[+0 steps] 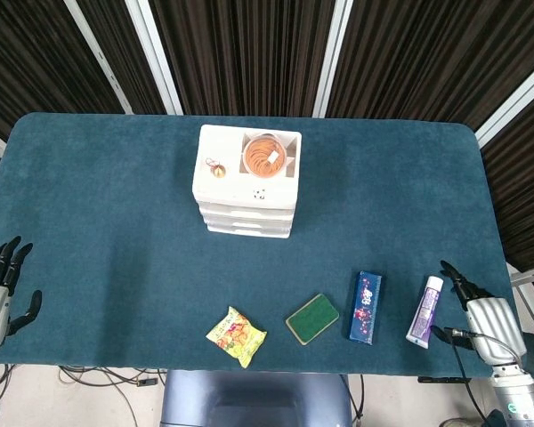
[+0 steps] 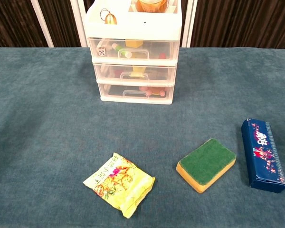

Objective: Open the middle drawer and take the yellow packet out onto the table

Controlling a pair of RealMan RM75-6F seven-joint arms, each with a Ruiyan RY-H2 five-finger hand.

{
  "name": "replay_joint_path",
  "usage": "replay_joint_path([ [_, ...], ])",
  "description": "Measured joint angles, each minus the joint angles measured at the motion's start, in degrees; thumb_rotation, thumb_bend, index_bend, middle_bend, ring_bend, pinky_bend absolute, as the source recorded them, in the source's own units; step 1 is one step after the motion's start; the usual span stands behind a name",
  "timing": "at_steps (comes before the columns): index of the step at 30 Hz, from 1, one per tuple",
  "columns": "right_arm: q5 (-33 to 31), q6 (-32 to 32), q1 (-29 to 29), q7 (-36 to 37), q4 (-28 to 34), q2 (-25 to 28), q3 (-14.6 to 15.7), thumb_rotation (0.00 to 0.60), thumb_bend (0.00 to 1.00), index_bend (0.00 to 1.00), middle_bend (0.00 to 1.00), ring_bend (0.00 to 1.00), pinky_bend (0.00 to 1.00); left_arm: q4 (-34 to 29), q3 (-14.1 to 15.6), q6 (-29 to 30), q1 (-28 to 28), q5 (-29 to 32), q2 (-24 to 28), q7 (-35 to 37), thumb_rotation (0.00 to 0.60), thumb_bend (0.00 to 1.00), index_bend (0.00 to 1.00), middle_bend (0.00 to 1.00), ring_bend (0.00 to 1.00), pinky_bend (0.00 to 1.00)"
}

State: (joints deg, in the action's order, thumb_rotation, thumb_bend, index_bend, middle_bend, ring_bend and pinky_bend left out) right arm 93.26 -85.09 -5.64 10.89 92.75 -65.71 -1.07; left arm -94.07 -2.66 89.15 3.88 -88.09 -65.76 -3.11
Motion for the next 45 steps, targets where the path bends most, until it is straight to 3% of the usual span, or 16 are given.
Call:
replay_joint_path([
  [5, 2.2, 2.8, -2.3, 19.2, -0.6, 0.1, 1.5, 0.600, 0.23, 0.00, 0.39, 0.61, 0.78, -0.2, -0.1, -0.4, 0.0, 0.5, 0.1, 0.2, 0.600, 0.44, 0.05, 0.00, 0.00, 0.00],
  [8, 2.9, 5.5, -4.5, 28.2, -1.3, -0.8, 1.9, 0.600, 0.25, 0.00, 0.47, 0.68, 0.80, -0.3, -0.1, -0.2, 0.0, 0.4, 0.1, 0.2, 0.600, 0.44, 0.05, 0.00, 0.00, 0.00],
  [11, 2.5, 9.5, -7.1, 31.6, -1.0, -1.9, 1.7, 0.600, 0.27, 0.00, 0.56, 0.74, 0.83, -0.3, -0.2, -0.1, 0.0, 0.6, 0.1, 0.3, 0.600, 0.44, 0.05, 0.00, 0.00, 0.00],
  [15, 0.1, 17.3, -11.4, 28.7, 1.0, -3.6, 0.8, 0.600, 0.32, 0.00, 0.67, 0.80, 0.87, -0.3, -0.4, -0.3, 0.0, 0.9, 0.1, 0.5, 0.600, 0.44, 0.05, 0.00, 0.00, 0.00],
  [20, -7.6, 25.6, -16.3, 22.1, 3.9, -7.9, -1.9, 0.600, 0.36, 0.00, 0.70, 0.83, 0.88, -0.5, -0.4, -0.7, 0.0, 1.3, 0.3, 1.0, 0.600, 0.44, 0.05, 0.00, 0.00, 0.00],
  [26, -16.0, 30.9, -20.9, 14.4, 4.5, -15.4, -5.2, 0.600, 0.41, 0.00, 0.74, 0.87, 0.91, -0.5, -0.6, -1.2, 0.1, 2.0, 0.7, 2.2, 0.600, 0.44, 0.05, 0.00, 0.00, 0.00],
  [35, -26.3, 33.0, -25.8, 4.0, 3.5, -25.9, -9.7, 0.600, 0.48, 0.00, 0.75, 0.88, 0.92, -0.5, -0.8, -1.7, 0.3, 2.5, 1.0, 3.7, 0.600, 0.44, 0.05, 0.00, 0.00, 0.00],
  [45, -30.3, 30.9, -28.9, -0.4, -0.6, -35.4, -13.4, 0.600, 0.55, 0.00, 0.76, 0.89, 0.92, -0.7, -0.8, -1.7, 0.3, 2.4, 1.1, 4.3, 0.600, 0.44, 0.05, 0.00, 0.00, 0.00],
])
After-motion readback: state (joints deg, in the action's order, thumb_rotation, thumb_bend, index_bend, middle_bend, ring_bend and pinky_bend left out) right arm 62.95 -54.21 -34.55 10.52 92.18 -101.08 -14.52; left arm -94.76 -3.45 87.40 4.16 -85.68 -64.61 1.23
